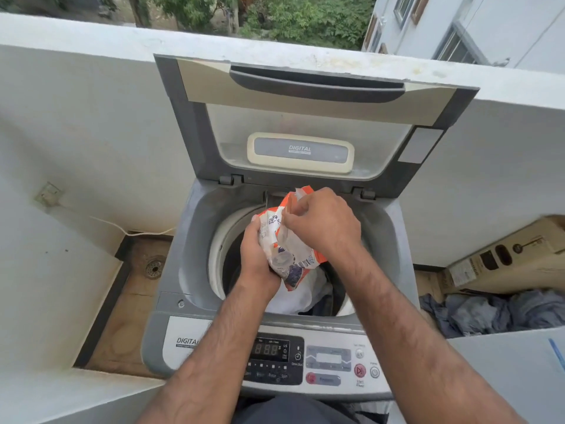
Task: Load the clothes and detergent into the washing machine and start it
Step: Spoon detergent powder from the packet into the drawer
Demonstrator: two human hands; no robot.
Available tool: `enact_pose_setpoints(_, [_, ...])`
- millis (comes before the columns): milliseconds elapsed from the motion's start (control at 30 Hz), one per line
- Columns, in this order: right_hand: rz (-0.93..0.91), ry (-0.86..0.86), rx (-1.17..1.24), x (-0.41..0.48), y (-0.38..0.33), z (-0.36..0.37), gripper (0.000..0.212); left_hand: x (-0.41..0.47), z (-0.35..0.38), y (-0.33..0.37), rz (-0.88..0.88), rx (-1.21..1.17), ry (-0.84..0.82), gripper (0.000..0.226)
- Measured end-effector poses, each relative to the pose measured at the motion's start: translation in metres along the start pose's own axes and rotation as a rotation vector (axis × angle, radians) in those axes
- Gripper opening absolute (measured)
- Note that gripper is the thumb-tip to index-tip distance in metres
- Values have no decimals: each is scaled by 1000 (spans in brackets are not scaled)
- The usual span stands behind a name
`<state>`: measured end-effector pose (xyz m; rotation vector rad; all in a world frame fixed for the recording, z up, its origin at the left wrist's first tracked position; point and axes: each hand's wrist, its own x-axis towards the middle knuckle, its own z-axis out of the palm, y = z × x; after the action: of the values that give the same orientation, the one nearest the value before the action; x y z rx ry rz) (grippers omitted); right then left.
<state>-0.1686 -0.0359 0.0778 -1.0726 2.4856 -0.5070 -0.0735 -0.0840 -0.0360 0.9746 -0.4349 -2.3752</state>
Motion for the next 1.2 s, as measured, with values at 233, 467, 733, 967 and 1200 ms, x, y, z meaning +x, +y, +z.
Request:
enact_pose_setpoints(233, [-65,50,-9,-15,-12,8,20,2,-15,3,-3,-47,-1,58])
enact_pose_setpoints(467, [-154,154,-13,-22,9,-9,22,0,-21,-1,8,-86,30,62])
enact_pose_setpoints(733, [-175,245,243,-29,35,17,18,-3,-28,-10,35,-91,97,67])
enact_pose_setpoints(967, [-110,134,309,-27,51,33,25,-12,-32,-13,61,-101,142,65])
enact_pose_setpoints(1200, [-94,181,563,-31,53,30,17,-16,-35,-10,77,-102,152,62])
